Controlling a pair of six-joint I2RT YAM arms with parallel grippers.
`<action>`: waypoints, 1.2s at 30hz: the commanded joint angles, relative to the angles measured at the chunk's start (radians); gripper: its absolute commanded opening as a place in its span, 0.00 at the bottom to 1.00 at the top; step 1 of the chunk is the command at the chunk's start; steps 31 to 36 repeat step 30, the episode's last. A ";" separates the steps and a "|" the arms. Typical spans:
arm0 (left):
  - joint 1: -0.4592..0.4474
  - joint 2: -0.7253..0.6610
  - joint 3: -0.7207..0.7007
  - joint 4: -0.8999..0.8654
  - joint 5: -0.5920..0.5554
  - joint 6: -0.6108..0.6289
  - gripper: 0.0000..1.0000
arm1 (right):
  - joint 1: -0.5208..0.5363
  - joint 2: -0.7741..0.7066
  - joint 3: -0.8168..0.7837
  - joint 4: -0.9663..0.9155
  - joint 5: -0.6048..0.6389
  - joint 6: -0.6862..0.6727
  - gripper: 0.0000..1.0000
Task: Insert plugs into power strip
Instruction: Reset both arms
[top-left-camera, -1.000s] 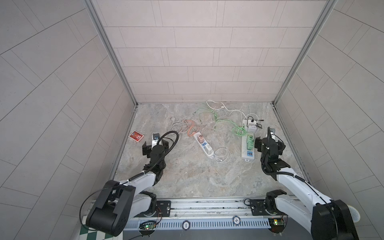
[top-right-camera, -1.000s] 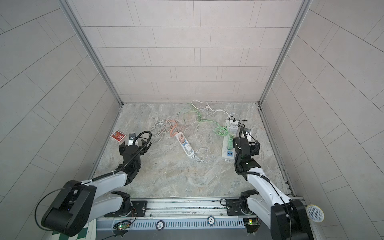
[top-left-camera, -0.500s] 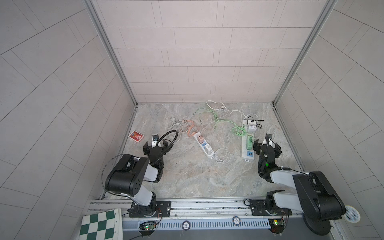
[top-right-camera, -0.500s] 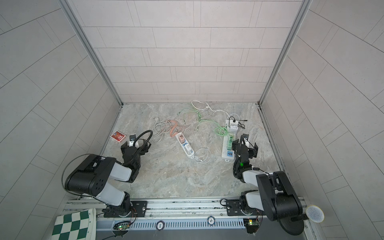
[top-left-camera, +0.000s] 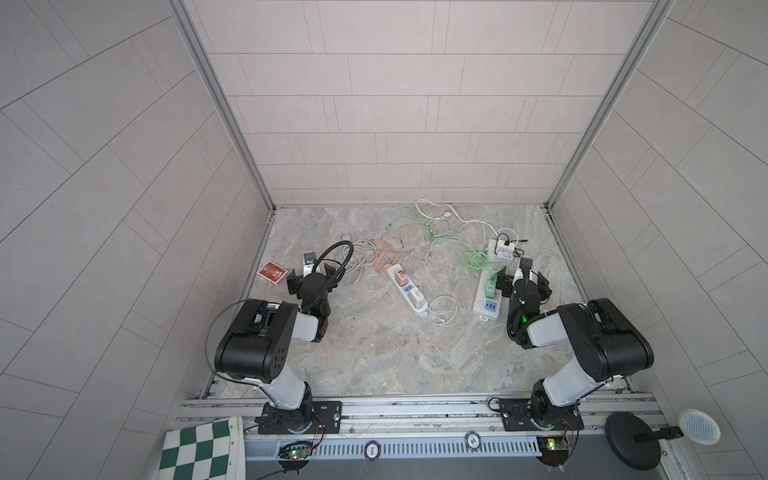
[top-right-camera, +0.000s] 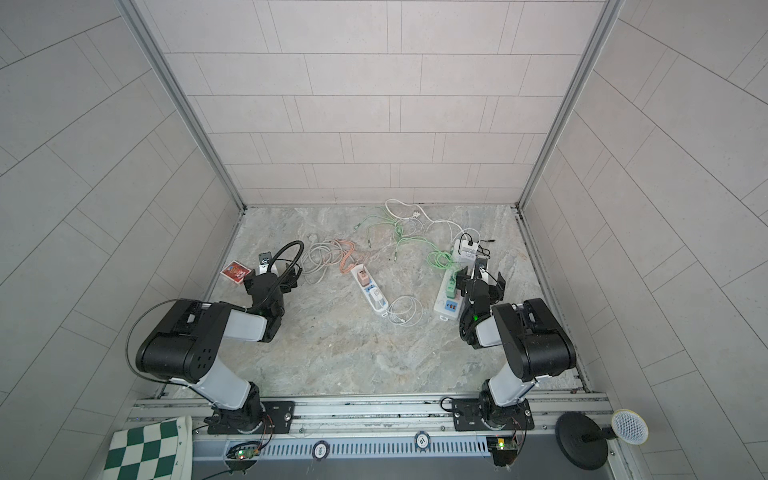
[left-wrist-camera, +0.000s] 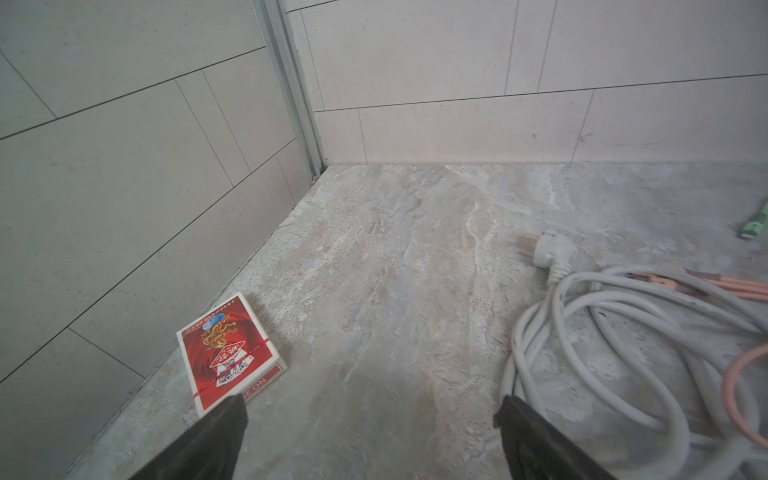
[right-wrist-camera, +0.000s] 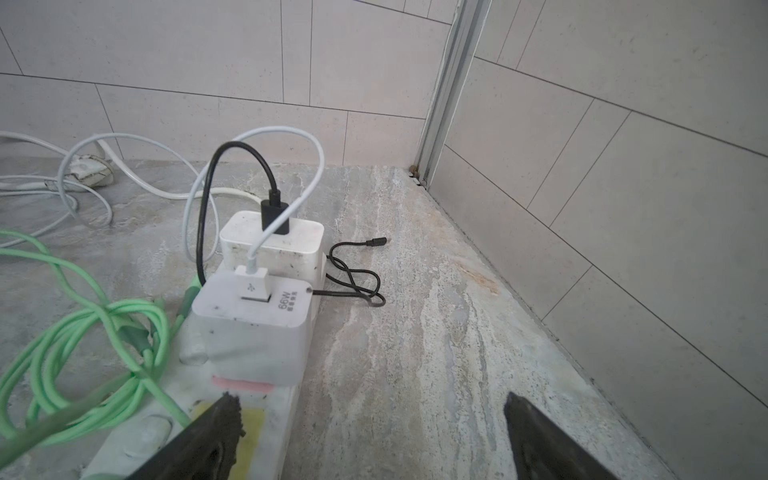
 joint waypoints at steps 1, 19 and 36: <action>0.007 -0.017 0.000 -0.062 -0.020 -0.033 1.00 | 0.005 -0.005 0.000 -0.016 -0.004 -0.023 0.99; 0.009 -0.017 0.001 -0.063 -0.017 -0.033 1.00 | 0.006 -0.007 0.053 -0.116 0.006 -0.015 0.99; 0.013 -0.021 0.001 -0.068 0.000 -0.035 1.00 | 0.006 -0.007 0.052 -0.118 0.006 -0.015 0.99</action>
